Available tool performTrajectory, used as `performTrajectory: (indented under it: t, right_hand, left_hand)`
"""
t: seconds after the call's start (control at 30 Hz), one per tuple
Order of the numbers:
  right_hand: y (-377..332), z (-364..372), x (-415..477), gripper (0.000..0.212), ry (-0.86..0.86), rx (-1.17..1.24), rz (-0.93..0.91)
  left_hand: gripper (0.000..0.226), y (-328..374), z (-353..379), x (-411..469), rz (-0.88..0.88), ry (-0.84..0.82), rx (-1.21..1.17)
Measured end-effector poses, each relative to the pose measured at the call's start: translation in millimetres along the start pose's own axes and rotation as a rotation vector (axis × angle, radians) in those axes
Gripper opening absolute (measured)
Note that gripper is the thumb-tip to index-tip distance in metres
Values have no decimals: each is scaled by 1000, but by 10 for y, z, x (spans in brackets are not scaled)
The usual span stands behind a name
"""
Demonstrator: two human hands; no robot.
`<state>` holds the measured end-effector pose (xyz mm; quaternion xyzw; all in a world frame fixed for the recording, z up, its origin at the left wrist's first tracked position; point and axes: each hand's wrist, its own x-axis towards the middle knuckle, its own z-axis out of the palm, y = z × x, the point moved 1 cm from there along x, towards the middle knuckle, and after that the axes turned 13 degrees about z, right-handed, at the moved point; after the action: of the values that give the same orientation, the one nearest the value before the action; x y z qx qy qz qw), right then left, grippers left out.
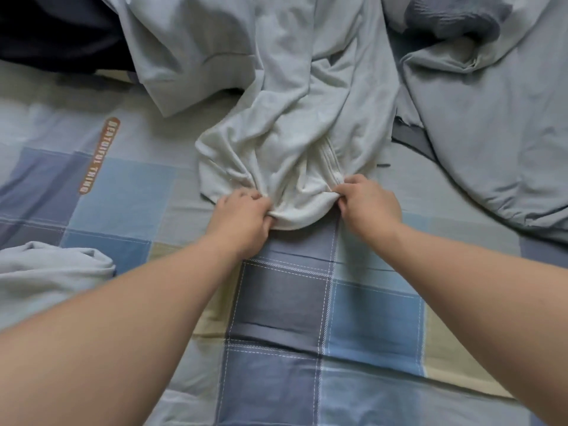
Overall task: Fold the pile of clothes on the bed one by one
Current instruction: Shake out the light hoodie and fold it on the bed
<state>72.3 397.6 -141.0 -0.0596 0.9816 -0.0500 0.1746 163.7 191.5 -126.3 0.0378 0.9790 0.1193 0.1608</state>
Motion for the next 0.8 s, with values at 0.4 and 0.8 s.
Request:
performTrajectory:
  t: [0.4, 0.8]
  right_hand:
    - [198, -3086, -1415, 12, 91, 429, -101]
    - [579, -5856, -3355, 42, 401, 793, -240]
  left_hand:
    - [22, 1220, -2486, -1106, -292, 431, -1051]
    - [23, 2724, -5546, -2713, 126, 792, -990]
